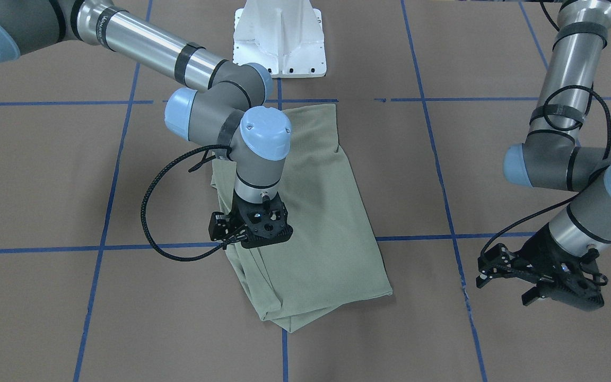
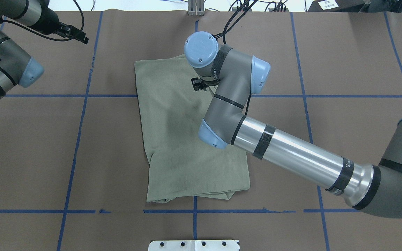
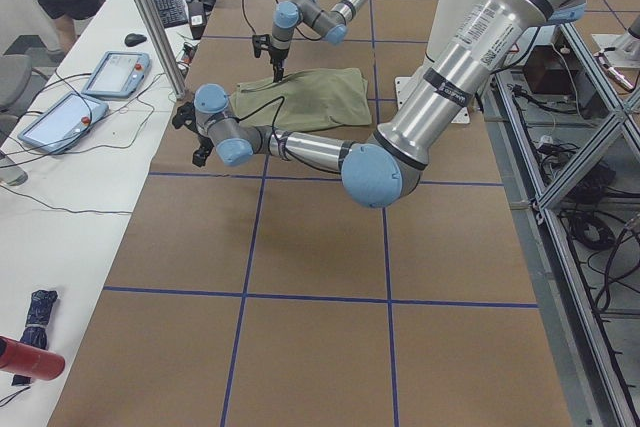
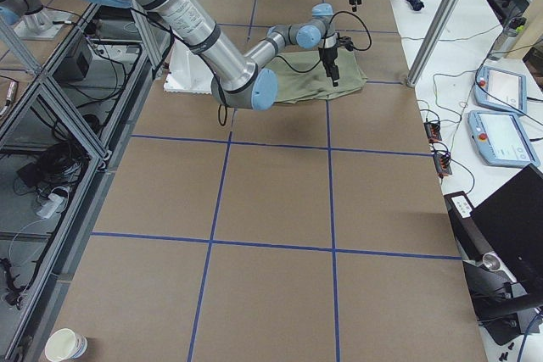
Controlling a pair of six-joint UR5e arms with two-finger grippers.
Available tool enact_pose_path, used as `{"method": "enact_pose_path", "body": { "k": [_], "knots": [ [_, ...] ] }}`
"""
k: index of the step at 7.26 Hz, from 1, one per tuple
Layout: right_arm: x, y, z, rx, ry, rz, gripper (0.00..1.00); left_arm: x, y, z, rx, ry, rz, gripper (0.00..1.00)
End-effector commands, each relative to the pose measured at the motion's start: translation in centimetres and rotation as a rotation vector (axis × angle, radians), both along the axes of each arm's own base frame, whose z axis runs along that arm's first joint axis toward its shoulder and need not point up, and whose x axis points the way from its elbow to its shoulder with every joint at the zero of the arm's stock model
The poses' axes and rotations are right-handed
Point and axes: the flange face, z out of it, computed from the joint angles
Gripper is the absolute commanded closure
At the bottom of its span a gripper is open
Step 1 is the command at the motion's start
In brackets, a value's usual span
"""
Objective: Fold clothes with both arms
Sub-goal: 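Slide the right gripper along the folded side toward the far edge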
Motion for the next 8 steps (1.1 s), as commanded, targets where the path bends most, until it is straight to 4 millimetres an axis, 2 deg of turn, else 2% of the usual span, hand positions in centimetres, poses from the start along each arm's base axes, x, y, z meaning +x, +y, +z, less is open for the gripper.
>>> {"method": "enact_pose_path", "body": {
  "k": [1,4,8],
  "knots": [
    [-1.1,0.6,1.2,0.000,0.027,-0.024,0.00,0.0,0.0,0.1,-0.002,0.000,0.001,0.00],
    [-1.6,0.3,2.8,-0.002,0.065,-0.052,0.00,0.0,0.0,0.1,-0.002,0.000,0.001,0.00],
    [-0.5,-0.8,4.0,0.000,0.127,-0.054,0.00,0.0,0.0,0.0,0.000,0.000,0.000,0.00]
  ]
}}
